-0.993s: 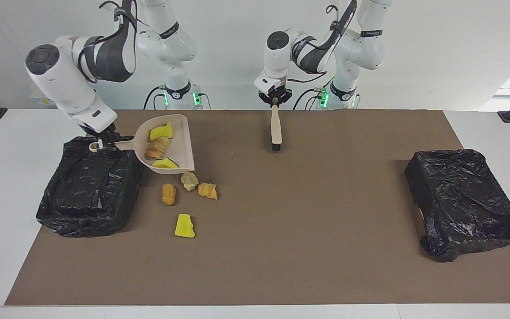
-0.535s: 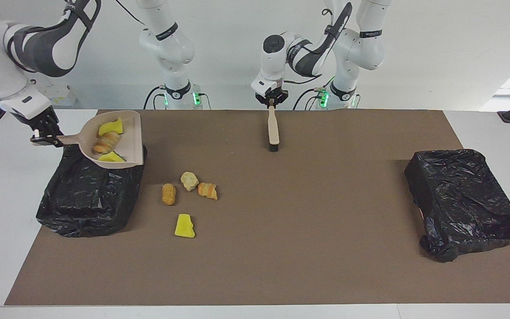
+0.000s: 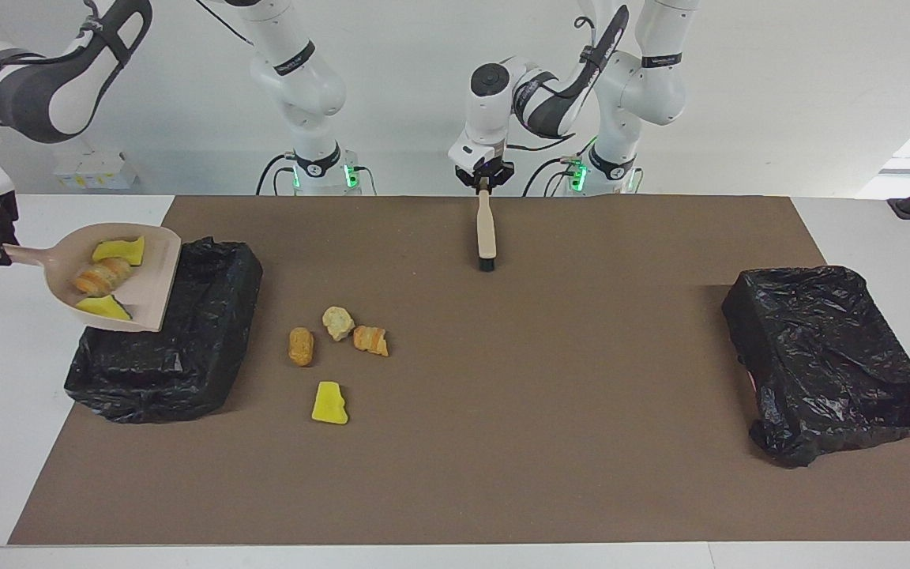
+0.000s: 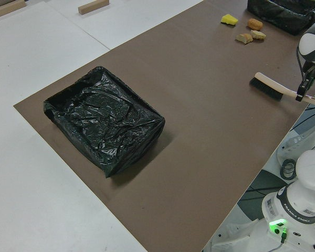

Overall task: Sweep and dump trash in bin
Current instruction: 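Carry the dustpan to the black bag with the right gripper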

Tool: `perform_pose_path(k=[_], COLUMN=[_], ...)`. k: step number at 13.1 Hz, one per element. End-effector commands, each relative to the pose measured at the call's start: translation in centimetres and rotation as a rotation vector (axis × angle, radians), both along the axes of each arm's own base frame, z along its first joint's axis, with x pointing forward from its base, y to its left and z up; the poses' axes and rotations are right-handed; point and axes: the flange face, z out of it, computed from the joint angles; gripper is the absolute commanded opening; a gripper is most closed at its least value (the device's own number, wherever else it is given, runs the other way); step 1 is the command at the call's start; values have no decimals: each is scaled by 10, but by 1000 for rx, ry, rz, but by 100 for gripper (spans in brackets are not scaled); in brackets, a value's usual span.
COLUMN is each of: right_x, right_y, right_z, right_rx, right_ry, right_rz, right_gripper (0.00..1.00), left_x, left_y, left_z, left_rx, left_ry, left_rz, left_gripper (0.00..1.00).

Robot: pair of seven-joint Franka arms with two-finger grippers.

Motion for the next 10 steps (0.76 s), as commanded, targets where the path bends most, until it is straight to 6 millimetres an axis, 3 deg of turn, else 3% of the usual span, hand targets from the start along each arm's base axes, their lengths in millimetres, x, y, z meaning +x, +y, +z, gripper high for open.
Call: perform_pose_path(k=[1, 4, 6, 10], right_x=[8, 23, 36, 44], right_y=[9, 35, 65, 94], right_z=[-1, 3, 8, 9], right_rx=[-120, -230, -326, -447], right_ry=[-7, 16, 40, 81], right_rz=[-117, -63, 12, 98], right_gripper=[0, 0, 0, 0], left_x=[16, 60, 97, 178], left_y=[-3, 2, 7, 46], left_z=[0, 23, 41, 88], left_rx=[-14, -43, -51, -39], left_ry=[9, -3, -4, -149], left_rz=[25, 39, 69, 11], left_gripper=[100, 100, 100, 100])
